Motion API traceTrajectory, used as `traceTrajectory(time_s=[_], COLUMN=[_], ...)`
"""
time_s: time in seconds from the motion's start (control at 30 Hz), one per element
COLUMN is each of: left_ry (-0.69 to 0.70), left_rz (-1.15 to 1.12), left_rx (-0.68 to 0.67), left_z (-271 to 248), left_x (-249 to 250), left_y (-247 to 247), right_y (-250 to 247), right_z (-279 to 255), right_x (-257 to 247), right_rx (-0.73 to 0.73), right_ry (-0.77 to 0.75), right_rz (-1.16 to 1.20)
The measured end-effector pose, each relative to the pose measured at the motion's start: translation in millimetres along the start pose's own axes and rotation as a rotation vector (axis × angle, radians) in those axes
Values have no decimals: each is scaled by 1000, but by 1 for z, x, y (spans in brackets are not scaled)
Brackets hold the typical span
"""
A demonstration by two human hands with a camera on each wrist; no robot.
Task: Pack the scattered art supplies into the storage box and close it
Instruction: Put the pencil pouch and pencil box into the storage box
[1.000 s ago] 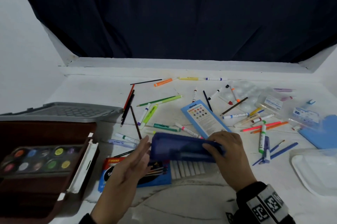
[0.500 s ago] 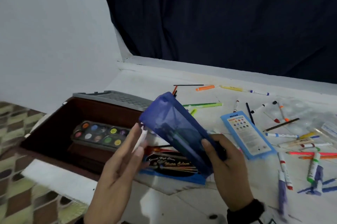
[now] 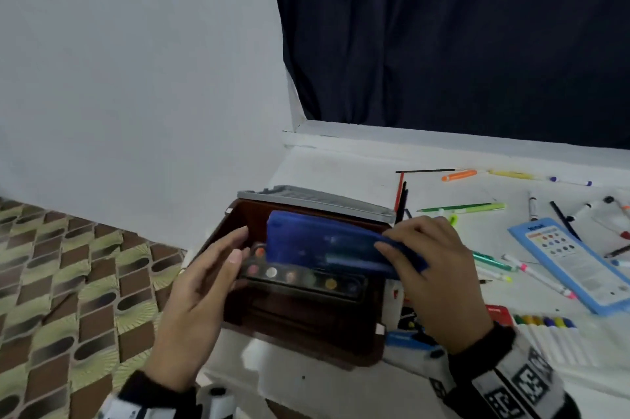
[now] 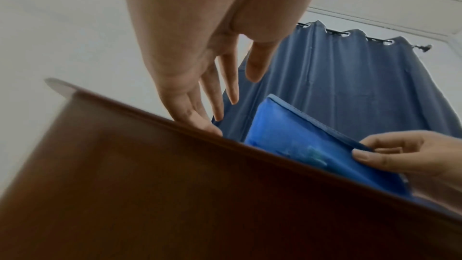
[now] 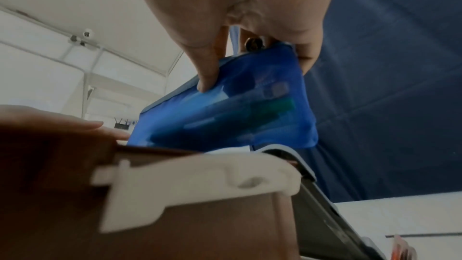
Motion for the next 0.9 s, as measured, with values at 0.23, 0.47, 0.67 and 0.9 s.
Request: traceTrajectory(time_s=[0.23,0.47,0.67,0.9], left_ry=[58,194,210,207], left_rz=[326,574,662,693], left_rx=[-142,-234,-221,-235], left_z=[51,70,74,73], left_x=[-31,-50,-61,-62], left_y=[-61,-58,-56,-54], right_y=[41,65,90,107], right_z=[17,27,17,21], right_x=[-15,-33,-34,-51], right_rx=[-12,-100,-209,-274], right_ry=[-66,-231,-361,-451], right_rz=[-234,-426,-451,-432])
Point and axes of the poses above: each hand's wrist, its own z-axis towards the middle knuckle, its own y-axis out of the palm, x = y × z, the point moved 9 cm from there along z, towards the middle knuckle
